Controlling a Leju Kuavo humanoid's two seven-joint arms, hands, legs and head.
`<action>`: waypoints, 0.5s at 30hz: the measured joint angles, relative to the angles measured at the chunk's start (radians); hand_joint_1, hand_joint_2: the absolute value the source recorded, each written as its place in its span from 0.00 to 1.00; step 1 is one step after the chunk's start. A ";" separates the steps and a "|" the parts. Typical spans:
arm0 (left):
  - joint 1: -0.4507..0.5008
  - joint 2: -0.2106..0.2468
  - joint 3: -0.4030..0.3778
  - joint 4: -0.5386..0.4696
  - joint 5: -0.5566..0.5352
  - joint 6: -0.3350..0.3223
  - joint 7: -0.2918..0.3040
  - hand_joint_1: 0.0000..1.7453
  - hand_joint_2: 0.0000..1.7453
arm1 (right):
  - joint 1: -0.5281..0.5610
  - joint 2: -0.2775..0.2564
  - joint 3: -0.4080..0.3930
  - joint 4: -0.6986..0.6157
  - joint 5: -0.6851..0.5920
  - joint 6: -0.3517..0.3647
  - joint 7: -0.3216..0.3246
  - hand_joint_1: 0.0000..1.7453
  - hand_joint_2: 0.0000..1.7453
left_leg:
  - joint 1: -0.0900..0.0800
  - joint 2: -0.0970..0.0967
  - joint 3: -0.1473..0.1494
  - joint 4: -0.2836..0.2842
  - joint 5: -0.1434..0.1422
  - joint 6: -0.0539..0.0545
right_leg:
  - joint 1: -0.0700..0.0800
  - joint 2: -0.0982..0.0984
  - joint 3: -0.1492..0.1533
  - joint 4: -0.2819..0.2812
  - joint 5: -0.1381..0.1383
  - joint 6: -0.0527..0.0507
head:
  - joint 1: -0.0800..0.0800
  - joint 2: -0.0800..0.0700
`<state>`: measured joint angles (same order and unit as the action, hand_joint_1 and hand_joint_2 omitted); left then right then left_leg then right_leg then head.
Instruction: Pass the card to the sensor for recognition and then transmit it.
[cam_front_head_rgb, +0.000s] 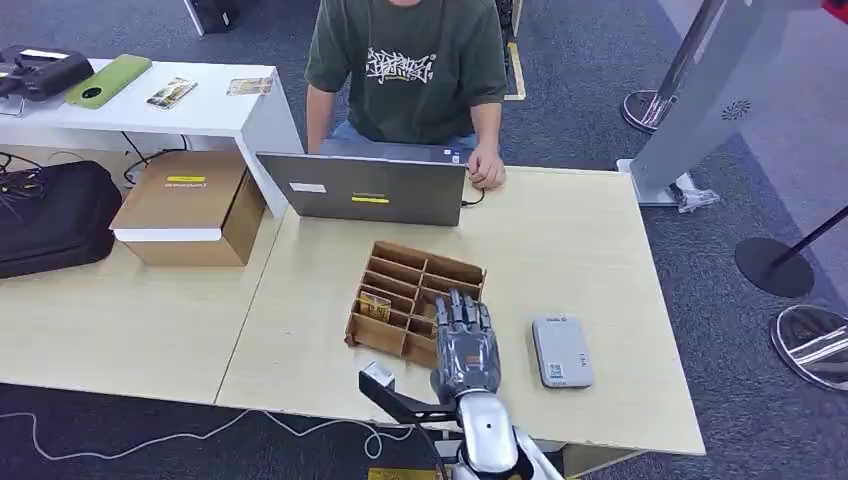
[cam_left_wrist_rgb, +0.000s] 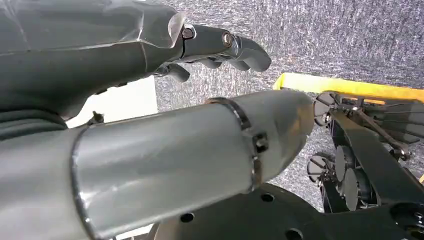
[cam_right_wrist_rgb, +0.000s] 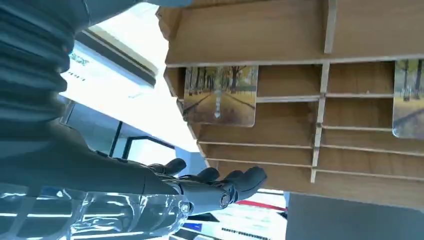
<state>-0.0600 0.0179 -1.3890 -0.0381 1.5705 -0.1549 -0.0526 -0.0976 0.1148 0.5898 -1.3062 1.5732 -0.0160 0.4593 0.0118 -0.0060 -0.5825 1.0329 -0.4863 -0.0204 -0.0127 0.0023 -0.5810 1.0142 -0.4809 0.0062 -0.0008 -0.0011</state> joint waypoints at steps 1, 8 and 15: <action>0.000 0.000 0.000 0.000 0.000 0.000 0.000 0.00 0.00 | 0.000 0.000 0.000 0.000 0.000 -0.003 -0.003 0.08 1.00 | 0.000 0.000 0.000 0.000 0.000 0.000 | 0.000 0.000 0.000 0.000 0.000 0.000 | 0.000 0.000; 0.000 -0.003 0.000 0.000 0.000 -0.001 0.000 0.00 0.00 | 0.000 0.000 -0.002 0.000 0.000 -0.012 -0.021 0.72 1.00 | 0.000 0.000 0.000 0.000 0.000 0.000 | 0.000 0.000 0.000 0.000 0.000 0.000 | 0.000 0.000; 0.000 -0.003 0.000 0.000 0.000 -0.002 0.000 0.00 0.00 | 0.000 0.000 -0.007 0.001 0.000 -0.013 -0.023 0.00 1.00 | 0.000 0.000 0.000 0.000 0.000 0.000 | 0.000 0.000 0.000 0.000 0.000 0.000 | 0.000 0.000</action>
<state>-0.0601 0.0153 -1.3890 -0.0381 1.5705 -0.1568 -0.0526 -0.0976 0.1148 0.5825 -1.3054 1.5732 -0.0286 0.4360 0.0118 -0.0060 -0.5826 1.0329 -0.4863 -0.0204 -0.0127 0.0023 -0.5810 1.0142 -0.4809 0.0062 -0.0008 -0.0011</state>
